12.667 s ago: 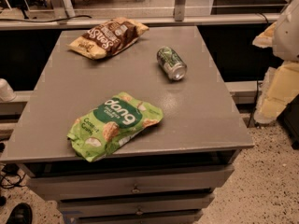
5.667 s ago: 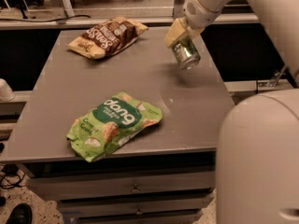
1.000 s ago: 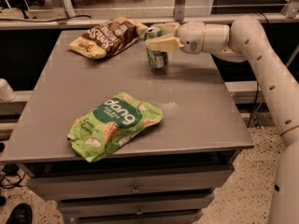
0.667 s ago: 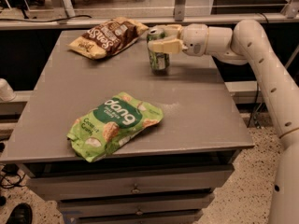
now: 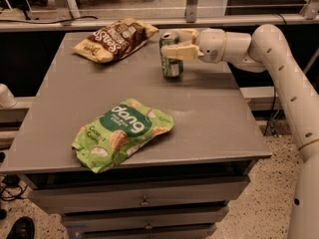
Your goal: Place green can upright
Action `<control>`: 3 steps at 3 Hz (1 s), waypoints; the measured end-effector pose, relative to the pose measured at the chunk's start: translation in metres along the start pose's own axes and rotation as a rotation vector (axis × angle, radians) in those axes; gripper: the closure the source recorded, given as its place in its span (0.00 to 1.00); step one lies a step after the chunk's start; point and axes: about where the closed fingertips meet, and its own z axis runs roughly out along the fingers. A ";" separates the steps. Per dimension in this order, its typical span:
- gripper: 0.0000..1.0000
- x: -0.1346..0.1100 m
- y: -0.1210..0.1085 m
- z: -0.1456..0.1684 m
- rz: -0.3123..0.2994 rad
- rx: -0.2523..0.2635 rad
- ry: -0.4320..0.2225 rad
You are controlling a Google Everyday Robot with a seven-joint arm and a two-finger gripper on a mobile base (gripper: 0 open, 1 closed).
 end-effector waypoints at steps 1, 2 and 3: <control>0.12 0.002 0.002 -0.005 -0.003 0.003 0.002; 0.00 0.001 0.004 -0.010 -0.010 0.013 0.008; 0.00 -0.002 0.007 -0.017 -0.025 0.031 0.022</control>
Offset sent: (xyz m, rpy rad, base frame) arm -0.0092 -0.0232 -0.0027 -0.0178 -0.0148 -0.0400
